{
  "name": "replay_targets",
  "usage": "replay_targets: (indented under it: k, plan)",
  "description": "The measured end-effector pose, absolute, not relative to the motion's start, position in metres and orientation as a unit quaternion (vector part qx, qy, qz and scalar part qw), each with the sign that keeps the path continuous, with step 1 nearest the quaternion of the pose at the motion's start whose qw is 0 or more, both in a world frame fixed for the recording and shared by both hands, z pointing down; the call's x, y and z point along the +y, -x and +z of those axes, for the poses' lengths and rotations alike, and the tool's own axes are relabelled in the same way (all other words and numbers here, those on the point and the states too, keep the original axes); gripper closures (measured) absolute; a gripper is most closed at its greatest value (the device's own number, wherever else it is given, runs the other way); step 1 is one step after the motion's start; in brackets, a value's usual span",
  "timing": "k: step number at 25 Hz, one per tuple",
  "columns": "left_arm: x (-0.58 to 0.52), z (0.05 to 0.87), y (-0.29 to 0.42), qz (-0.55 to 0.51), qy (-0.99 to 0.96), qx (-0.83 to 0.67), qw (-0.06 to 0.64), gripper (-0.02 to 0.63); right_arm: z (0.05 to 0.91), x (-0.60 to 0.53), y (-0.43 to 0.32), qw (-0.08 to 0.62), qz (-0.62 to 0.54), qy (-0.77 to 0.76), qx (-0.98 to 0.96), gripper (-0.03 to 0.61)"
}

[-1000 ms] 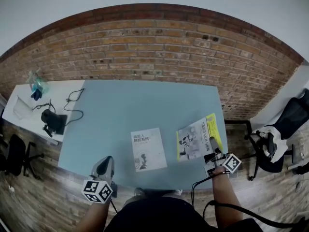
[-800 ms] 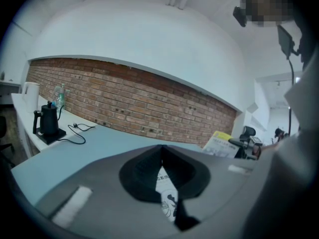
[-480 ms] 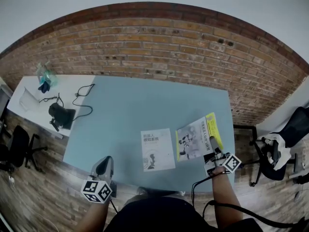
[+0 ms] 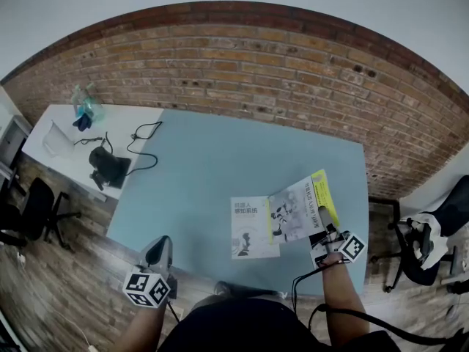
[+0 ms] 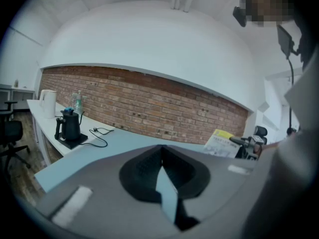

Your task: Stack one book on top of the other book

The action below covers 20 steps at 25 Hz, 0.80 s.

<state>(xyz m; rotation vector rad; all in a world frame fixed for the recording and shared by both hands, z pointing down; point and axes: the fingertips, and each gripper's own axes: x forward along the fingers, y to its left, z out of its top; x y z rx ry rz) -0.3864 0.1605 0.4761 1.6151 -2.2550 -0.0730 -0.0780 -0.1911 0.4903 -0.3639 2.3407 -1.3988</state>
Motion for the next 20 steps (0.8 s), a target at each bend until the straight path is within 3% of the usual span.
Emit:
replay_targets:
  k: [20]
  plan:
    - [0.225, 0.482, 0.406, -0.026, -0.526, -0.828, 0.19, 0.609, 0.483, -0.145, 0.17, 0.167, -0.528, 0.043, 0.831, 0.485]
